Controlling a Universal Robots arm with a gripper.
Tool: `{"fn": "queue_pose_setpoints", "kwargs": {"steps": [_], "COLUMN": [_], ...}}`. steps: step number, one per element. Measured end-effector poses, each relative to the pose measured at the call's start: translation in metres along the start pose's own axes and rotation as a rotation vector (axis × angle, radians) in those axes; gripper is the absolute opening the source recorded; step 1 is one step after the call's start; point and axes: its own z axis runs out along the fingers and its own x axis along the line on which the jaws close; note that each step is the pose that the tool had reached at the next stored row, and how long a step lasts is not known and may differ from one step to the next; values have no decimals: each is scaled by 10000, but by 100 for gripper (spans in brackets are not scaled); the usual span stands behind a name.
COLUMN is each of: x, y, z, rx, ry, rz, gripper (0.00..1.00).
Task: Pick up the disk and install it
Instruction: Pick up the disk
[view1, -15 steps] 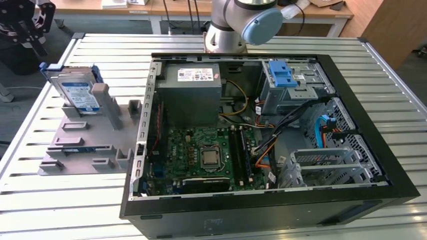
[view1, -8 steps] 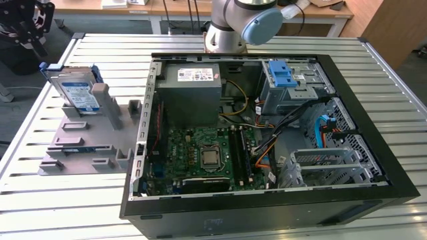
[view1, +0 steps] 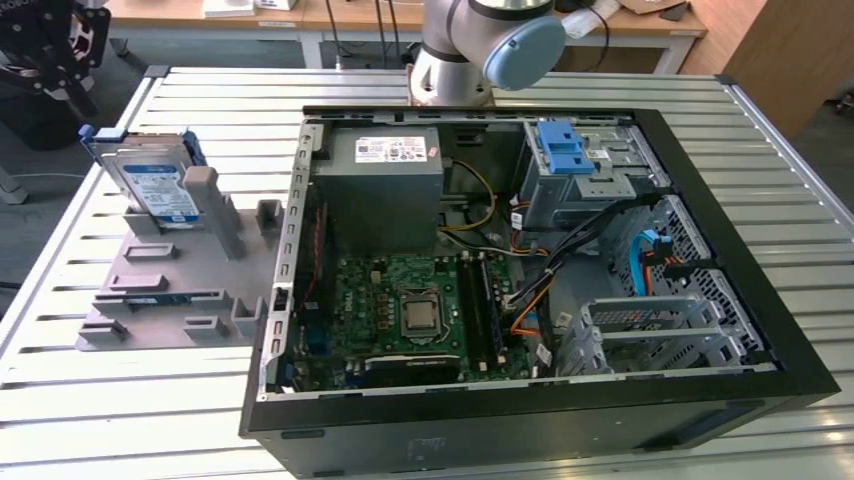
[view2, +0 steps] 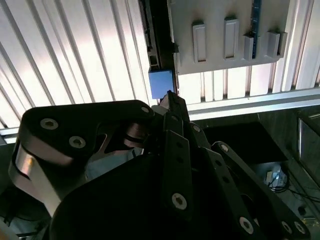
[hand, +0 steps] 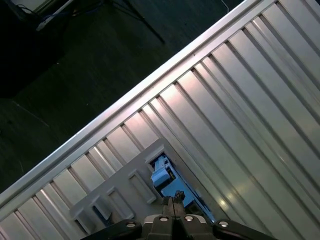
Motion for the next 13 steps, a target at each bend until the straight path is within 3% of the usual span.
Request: {"fn": "queue_pose_setpoints", "kwargs": {"steps": [8,13], "x": [0,-1], "y": [-2,-3], "z": [18,37], "rx": [-6,144], "ry": [30,-75], "rz": [-1376,-1515], "gripper": [11,11]}}
